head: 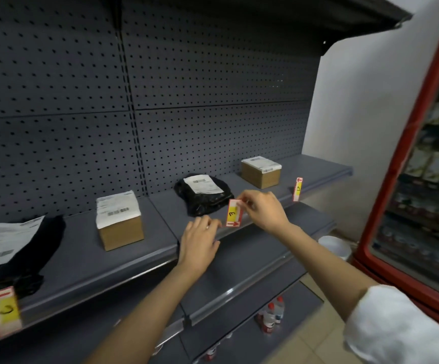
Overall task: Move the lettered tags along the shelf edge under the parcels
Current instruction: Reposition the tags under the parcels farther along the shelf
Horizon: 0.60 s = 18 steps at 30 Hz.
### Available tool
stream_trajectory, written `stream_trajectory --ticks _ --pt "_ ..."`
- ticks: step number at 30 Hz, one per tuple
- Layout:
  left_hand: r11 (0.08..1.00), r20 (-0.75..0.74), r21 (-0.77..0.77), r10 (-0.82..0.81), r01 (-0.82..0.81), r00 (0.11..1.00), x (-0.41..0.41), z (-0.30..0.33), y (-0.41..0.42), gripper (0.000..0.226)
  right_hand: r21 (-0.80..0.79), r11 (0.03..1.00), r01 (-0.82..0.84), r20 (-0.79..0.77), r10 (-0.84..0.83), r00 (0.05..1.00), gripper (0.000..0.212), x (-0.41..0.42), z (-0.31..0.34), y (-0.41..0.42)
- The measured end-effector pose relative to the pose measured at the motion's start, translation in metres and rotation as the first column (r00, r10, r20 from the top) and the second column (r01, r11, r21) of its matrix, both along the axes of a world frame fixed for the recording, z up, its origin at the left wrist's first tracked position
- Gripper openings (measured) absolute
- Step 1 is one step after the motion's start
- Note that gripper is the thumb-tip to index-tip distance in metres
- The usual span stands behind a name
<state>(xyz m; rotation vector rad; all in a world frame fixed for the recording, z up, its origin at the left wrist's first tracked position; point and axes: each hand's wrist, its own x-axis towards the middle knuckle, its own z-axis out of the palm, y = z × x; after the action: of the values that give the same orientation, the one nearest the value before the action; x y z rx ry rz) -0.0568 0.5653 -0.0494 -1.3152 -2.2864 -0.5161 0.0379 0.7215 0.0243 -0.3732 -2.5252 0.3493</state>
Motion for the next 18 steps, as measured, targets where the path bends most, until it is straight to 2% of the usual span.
stream_trajectory --ticks 5,9,15,18 --pt "0.999 0.053 -0.049 0.024 -0.022 0.998 -0.016 -0.014 0.038 0.038 0.010 0.998 0.059 0.034 -0.059 0.998 0.015 0.001 -0.005 0.043" --pt "0.994 0.009 -0.077 0.073 -0.072 0.997 -0.020 -0.023 0.052 0.041 -0.004 0.999 0.053 0.020 -0.052 0.998 0.016 -0.007 -0.005 0.067" --pt "0.976 -0.005 -0.057 0.211 -0.211 0.978 -0.009 -0.030 0.069 0.049 -0.031 0.995 -0.096 0.025 0.097 0.995 0.016 -0.035 -0.010 0.085" --pt "0.960 0.012 -0.023 0.278 -0.278 0.960 -0.003 -0.031 0.073 0.046 -0.067 0.980 -0.185 0.012 0.186 0.982 0.014 -0.046 -0.010 0.092"
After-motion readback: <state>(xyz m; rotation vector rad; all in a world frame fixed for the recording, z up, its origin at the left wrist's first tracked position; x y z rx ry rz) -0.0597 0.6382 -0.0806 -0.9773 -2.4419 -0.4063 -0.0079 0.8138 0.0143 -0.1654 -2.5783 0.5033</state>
